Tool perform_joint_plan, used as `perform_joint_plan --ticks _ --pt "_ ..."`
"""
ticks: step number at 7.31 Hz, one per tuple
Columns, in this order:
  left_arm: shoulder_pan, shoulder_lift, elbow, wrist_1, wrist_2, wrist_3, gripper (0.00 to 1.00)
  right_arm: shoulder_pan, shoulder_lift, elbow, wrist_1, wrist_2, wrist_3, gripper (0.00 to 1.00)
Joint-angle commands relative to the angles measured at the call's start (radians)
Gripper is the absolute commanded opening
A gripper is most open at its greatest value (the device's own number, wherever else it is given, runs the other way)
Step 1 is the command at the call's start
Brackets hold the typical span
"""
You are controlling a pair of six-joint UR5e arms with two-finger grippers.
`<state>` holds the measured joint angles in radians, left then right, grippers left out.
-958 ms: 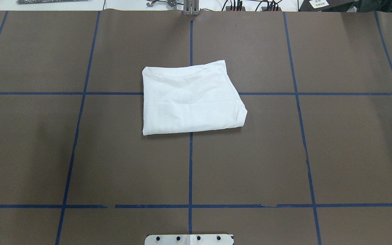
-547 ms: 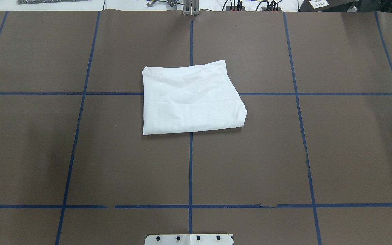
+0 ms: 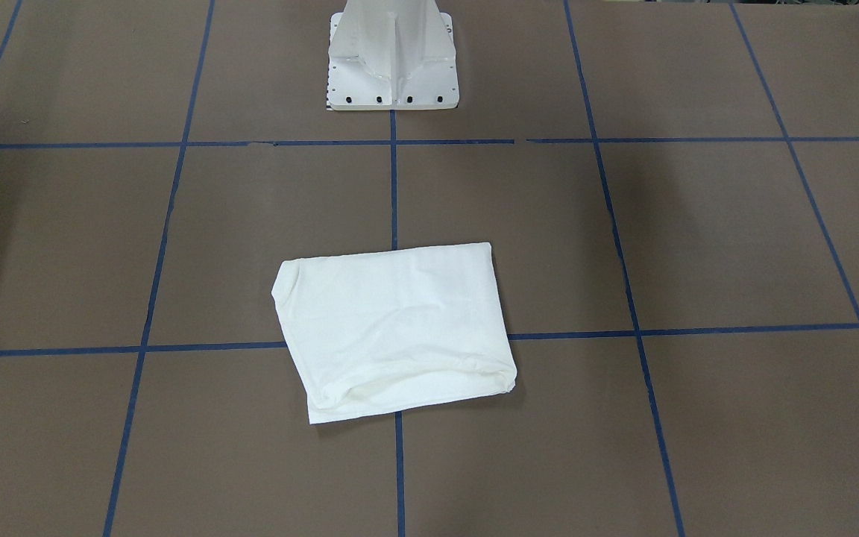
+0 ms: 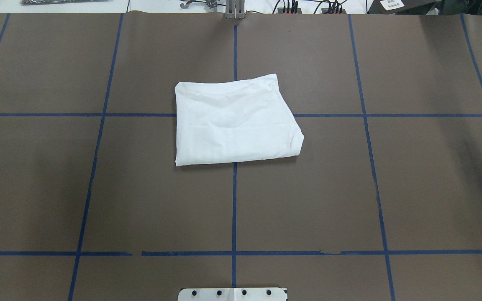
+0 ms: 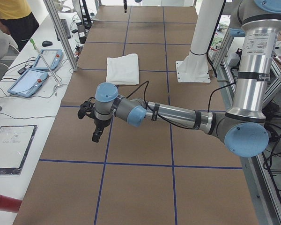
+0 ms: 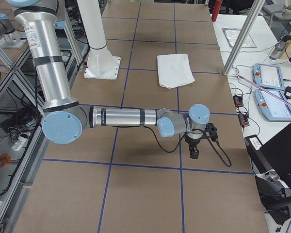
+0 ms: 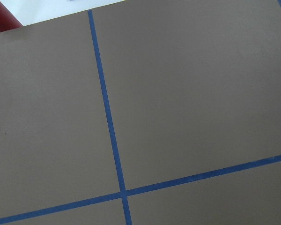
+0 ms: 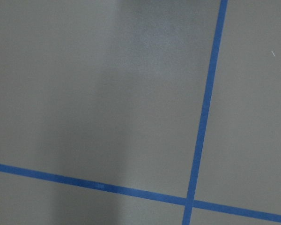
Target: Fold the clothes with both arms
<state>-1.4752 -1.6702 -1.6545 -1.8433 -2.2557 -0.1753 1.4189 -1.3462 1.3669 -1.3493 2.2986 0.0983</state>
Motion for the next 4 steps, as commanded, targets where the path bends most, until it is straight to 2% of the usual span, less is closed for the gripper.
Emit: perform_joint_plan --ticks 1,4 --pt "-0.029 0.018 -0.020 0.006 -0.030 0.006 1.00 -0.005 0.001 0.061 -0.077 0.005 -0.014 1.00" --pt "-0.027 0.027 -0.024 -0.030 -0.016 -0.001 1.00 -0.006 -0.004 0.098 -0.059 0.007 0.004 1.00"
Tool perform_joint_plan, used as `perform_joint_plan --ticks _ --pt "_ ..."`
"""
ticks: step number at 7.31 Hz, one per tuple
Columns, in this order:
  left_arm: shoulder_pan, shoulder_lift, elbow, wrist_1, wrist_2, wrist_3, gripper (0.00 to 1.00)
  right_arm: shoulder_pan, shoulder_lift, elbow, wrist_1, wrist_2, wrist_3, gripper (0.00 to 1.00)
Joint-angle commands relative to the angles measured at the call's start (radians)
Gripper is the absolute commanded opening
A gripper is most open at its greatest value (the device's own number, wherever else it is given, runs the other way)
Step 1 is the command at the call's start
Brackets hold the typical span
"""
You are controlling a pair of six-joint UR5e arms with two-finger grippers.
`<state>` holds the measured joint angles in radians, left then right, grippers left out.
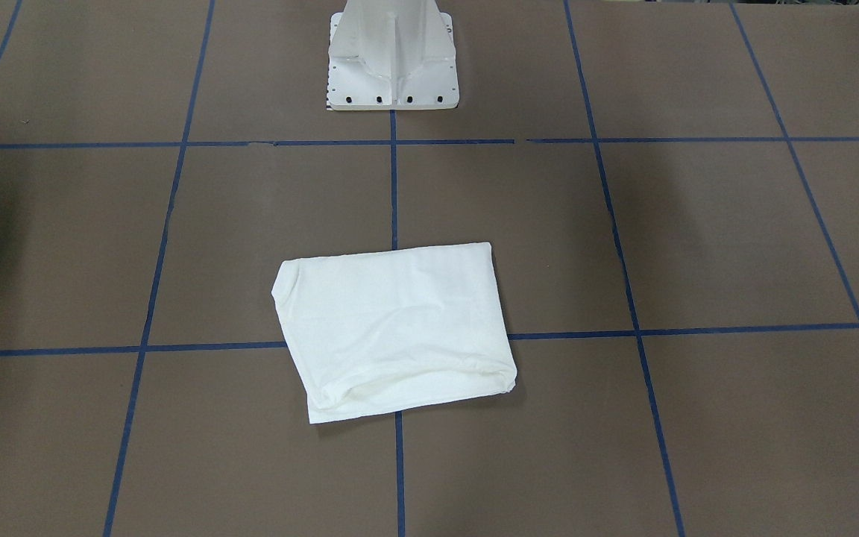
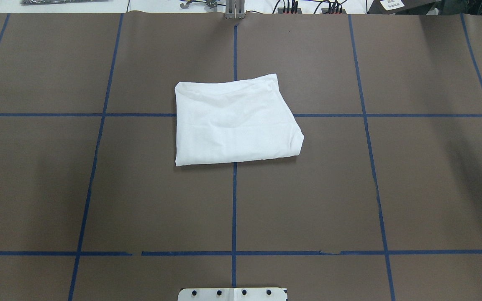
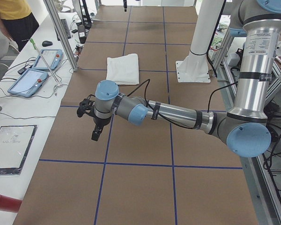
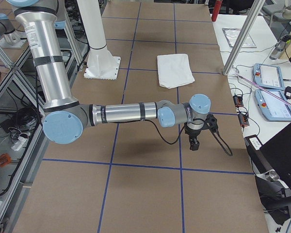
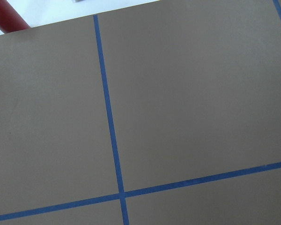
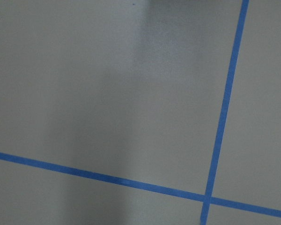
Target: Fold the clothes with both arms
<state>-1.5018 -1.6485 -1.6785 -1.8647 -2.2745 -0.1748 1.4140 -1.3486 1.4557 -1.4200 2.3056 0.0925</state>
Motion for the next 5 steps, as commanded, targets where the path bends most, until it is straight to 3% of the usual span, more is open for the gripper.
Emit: perform_joint_plan --ticks 1,3,5 --pt "-0.001 0.009 0.000 -0.010 0.004 0.003 1.00 -0.001 -0.009 0.032 0.018 -0.002 0.010 1.00" --pt "0.000 0.006 -0.001 -0.007 -0.010 -0.008 1.00 -0.001 -0.020 0.071 0.018 -0.009 0.001 1.00" --pt "-0.001 0.013 -0.004 -0.010 -0.101 -0.005 1.00 -0.001 -0.032 0.080 0.018 0.011 0.000 1.00"
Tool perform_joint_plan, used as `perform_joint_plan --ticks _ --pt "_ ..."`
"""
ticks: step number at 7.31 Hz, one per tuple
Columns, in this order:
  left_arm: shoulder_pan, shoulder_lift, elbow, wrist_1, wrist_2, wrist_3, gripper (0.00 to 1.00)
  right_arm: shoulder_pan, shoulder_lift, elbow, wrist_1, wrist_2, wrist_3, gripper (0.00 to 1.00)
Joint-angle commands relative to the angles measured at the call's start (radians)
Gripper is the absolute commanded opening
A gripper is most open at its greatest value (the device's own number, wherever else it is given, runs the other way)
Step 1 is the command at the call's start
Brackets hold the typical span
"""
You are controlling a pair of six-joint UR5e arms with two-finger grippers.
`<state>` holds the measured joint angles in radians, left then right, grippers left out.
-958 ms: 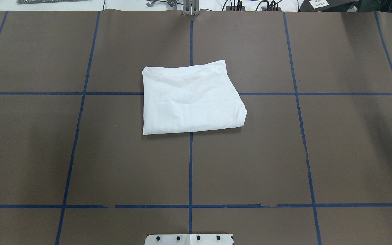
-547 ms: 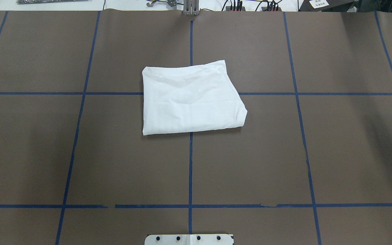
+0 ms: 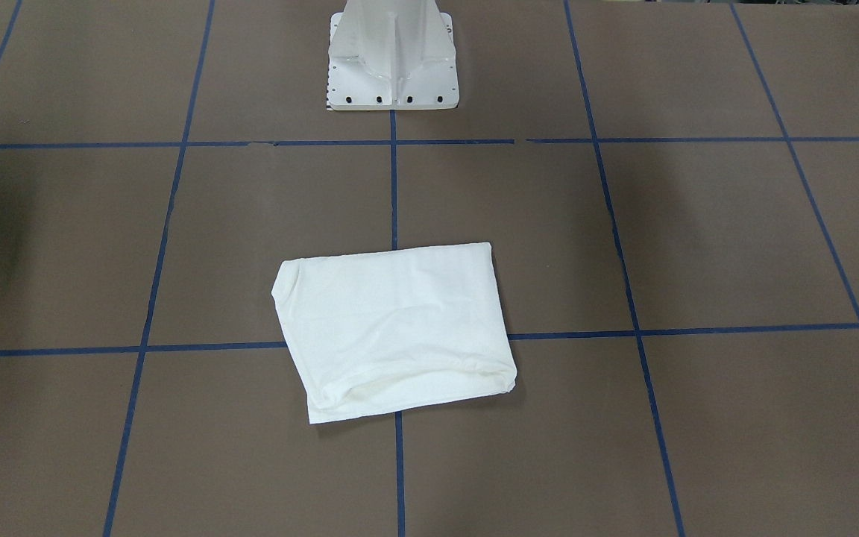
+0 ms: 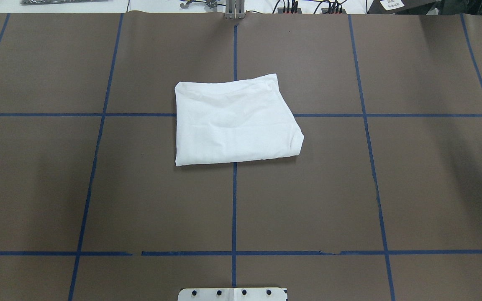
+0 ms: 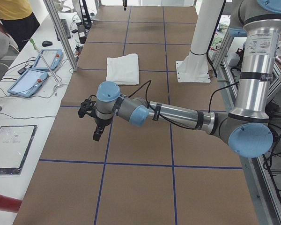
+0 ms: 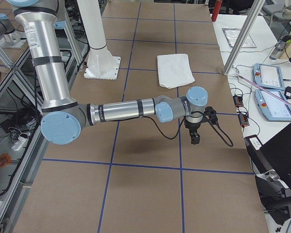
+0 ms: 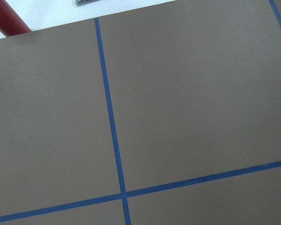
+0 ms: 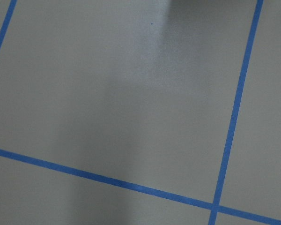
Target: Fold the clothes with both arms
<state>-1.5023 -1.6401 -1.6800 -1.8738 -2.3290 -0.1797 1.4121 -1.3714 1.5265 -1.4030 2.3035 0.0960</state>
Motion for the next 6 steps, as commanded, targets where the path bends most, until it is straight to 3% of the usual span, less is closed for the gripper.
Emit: perform_joint_plan --ticks 1,6 --pt "-0.001 0.005 -0.001 0.001 -0.046 -0.001 1.00 0.001 -0.012 0.006 -0.001 0.023 -0.004 1.00" --pt "-0.002 0.013 -0.001 0.001 -0.038 -0.001 1.00 0.001 -0.018 0.009 -0.001 0.019 -0.004 1.00"
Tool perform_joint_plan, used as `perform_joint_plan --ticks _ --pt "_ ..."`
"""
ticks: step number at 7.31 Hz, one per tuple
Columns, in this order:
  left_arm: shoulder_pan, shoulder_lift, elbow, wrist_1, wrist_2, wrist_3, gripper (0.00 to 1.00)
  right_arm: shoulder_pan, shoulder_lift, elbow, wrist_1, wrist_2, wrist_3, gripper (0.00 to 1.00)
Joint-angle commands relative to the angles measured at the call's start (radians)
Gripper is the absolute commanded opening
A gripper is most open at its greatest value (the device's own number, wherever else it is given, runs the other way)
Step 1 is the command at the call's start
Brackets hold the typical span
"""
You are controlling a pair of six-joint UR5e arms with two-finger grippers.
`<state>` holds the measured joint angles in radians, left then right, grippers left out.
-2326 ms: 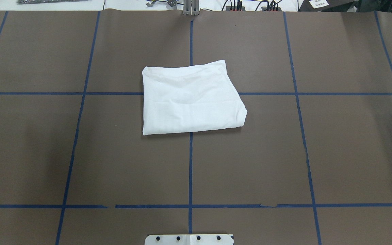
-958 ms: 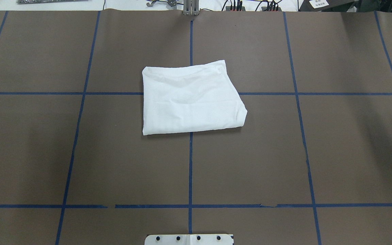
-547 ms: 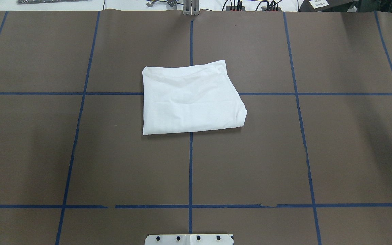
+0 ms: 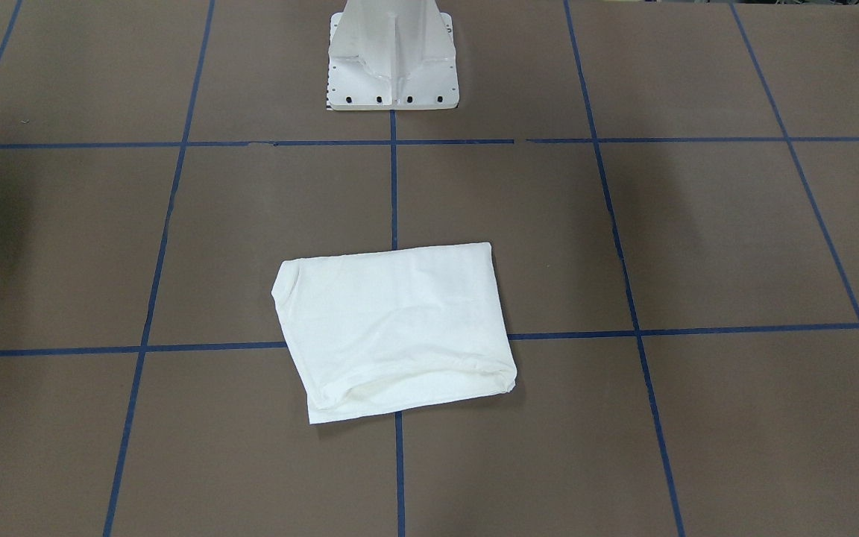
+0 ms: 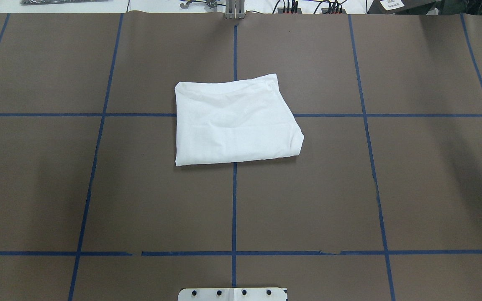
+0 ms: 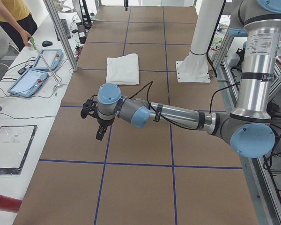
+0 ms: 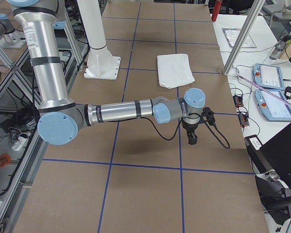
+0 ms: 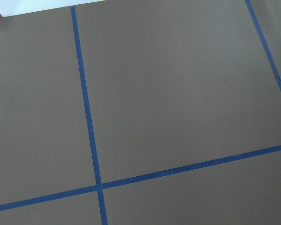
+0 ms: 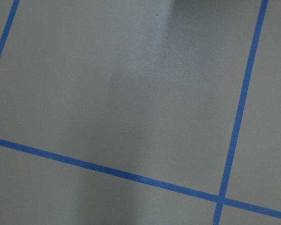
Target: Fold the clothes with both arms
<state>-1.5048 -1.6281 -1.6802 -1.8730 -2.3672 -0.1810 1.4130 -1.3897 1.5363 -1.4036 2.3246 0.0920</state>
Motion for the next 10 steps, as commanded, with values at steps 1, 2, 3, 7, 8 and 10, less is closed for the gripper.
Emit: perform_joint_plan --ticks 1,2,3,7,8,10 --pt "-0.002 0.001 0.001 0.000 0.000 0.000 1.00 0.000 0.000 -0.001 0.002 -0.004 0.002 1.00" --pt "-0.002 0.001 0.001 0.000 0.000 0.000 1.00 0.000 0.003 -0.002 0.000 -0.005 0.002 1.00" --pt "0.000 0.001 0.001 0.000 0.000 0.000 1.00 0.000 0.003 -0.001 0.000 -0.004 0.003 1.00" --pt "-0.006 -0.001 0.010 0.000 0.002 0.008 1.00 0.000 0.002 -0.001 0.000 -0.002 0.011 1.00" --pt "-0.014 -0.001 0.010 0.000 0.002 0.008 1.00 0.000 0.006 -0.004 0.000 -0.002 0.011 1.00" --pt "-0.072 -0.001 0.026 0.003 0.035 0.009 1.00 0.000 0.002 0.001 0.000 0.001 0.012 1.00"
